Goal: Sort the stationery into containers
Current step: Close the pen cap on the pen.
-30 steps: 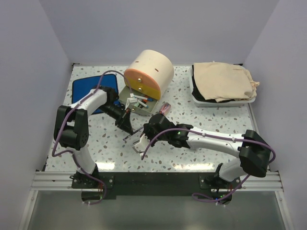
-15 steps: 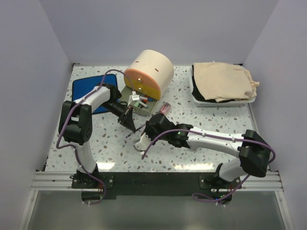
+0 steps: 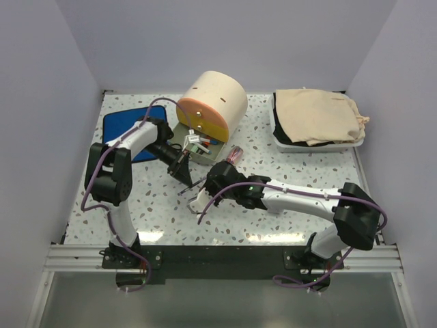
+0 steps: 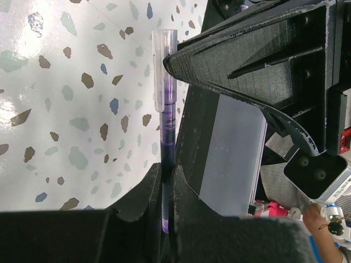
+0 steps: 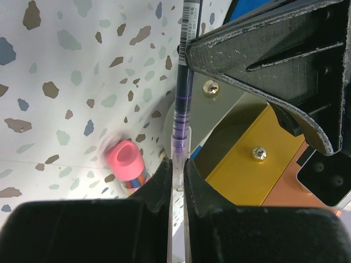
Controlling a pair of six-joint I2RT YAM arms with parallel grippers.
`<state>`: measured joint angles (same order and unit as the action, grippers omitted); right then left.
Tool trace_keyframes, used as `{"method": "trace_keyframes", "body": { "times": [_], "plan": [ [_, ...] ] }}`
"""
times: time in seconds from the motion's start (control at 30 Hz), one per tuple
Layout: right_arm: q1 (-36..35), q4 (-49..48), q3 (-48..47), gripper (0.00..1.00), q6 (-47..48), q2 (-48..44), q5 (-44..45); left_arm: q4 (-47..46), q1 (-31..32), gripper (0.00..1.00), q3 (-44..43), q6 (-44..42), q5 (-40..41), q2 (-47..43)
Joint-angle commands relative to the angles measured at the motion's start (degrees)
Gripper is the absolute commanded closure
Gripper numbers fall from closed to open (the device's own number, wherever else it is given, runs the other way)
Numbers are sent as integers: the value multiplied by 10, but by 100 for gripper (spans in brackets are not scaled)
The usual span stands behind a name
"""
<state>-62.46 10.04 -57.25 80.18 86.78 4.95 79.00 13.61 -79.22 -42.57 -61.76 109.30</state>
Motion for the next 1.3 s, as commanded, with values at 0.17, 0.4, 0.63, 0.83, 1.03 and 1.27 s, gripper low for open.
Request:
{"method": "trace_keyframes", "body": {
  "times": [0.17,0.4,0.63,0.83,1.03,1.27],
  "plan": [
    [-25,-18,-11,100,-17,11,-87,-36,20,100,-34,1,-99,-18],
    [-25,-35,7,100,-28,-6,-40,-37,20,100,-12,-16,-76,-61],
    [-31,-41,-18,100,-28,8,-59,-38,32,100,-27,-8,-88,-61],
    [-31,-32,-26,100,-80,1,27,-36,36,100,-7,-22,-44,-107],
    [-27,-1,-3,62,-122,-50,104,-35,36,100,27,-52,12,-145],
    [7,82,-9,40,-195,-136,148,-36,37,100,42,-74,45,-157]
  ]
}}
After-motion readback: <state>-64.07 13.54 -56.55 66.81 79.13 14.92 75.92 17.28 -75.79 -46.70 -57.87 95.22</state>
